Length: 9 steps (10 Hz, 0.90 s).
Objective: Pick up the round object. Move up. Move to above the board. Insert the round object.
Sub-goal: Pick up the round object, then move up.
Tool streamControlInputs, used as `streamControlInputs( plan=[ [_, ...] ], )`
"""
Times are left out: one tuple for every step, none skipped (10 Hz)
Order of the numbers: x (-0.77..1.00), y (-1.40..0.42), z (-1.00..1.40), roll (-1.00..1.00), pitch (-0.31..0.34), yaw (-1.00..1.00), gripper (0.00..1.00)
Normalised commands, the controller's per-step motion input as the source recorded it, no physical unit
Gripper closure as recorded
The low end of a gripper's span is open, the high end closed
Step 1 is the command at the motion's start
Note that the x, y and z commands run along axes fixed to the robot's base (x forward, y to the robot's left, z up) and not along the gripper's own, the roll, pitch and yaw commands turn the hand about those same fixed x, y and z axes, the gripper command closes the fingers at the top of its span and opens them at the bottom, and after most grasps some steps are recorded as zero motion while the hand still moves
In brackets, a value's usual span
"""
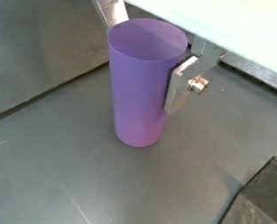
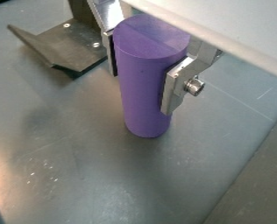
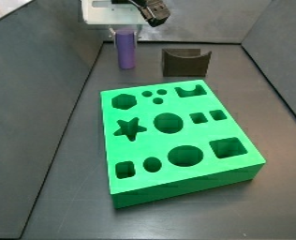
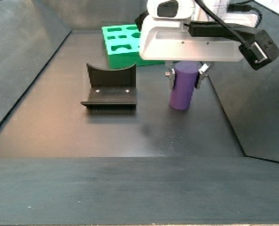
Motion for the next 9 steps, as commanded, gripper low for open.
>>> streamControlInputs(
  plan=[
    [0.0,0.0,0.0,0.0,0.0,0.0,1.0],
    [0.0,0.0,0.0,0.0,0.0,0.0,1.0],
    [0.0,0.0,0.0,0.0,0.0,0.0,1.0],
    [0.0,0.0,0.0,0.0,0.0,0.0,1.0],
    [0.0,0.0,0.0,0.0,0.0,0.0,1.0],
    [0.0,0.0,0.83,0.0,0.0,0.0,1.0],
    [0.02,-0.03,0.83,0.0,-0.001,0.0,1.0],
    [-0.01,-0.04,0.75,0.0,0.031,-0.01,1.0],
    [-0.01,-0.02,0.59,0.02,0.047,-0.01,1.0]
  ],
)
